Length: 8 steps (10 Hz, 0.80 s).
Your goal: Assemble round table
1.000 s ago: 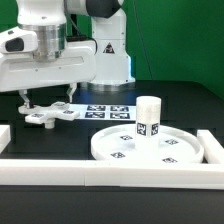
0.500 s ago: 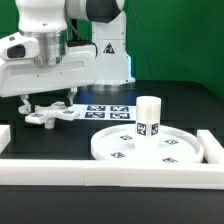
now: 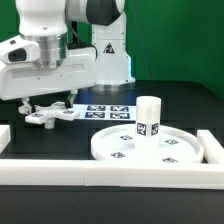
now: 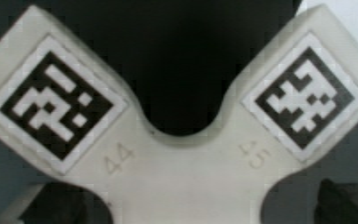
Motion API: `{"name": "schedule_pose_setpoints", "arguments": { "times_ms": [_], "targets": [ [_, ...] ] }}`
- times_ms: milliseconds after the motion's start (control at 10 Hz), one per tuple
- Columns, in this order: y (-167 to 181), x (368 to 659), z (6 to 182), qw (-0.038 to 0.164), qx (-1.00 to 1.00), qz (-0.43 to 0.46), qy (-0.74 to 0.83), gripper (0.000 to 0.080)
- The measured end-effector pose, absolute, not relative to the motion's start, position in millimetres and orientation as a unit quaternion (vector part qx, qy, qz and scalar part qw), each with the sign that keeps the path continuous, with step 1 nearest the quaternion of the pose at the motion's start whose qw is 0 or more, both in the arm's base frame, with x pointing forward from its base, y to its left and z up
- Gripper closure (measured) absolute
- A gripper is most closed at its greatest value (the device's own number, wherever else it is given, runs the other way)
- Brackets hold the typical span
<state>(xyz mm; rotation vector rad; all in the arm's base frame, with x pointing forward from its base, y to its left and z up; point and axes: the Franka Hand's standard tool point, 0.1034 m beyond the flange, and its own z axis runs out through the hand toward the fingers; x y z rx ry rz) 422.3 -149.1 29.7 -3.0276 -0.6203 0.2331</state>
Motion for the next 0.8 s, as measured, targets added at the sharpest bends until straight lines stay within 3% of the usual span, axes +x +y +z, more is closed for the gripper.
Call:
{"name": "schedule_pose_setpoints", "arguments": {
  "times_ms": [500,600,700,800],
  "targets": [
    [-150.0,424.2,27.5,0.020,-0.974,0.072,-0.215,0.0150],
    [-150.0,424.4,27.6,0.020,-0.973,0.072,-0.217,0.0261],
    [-150.1,424.4,27.5,0.020,-0.973,0.072,-0.219,0.0261],
    [-150.0,424.6,27.7,0.020,-0.973,0.072,-0.219,0.0356]
  ]
}}
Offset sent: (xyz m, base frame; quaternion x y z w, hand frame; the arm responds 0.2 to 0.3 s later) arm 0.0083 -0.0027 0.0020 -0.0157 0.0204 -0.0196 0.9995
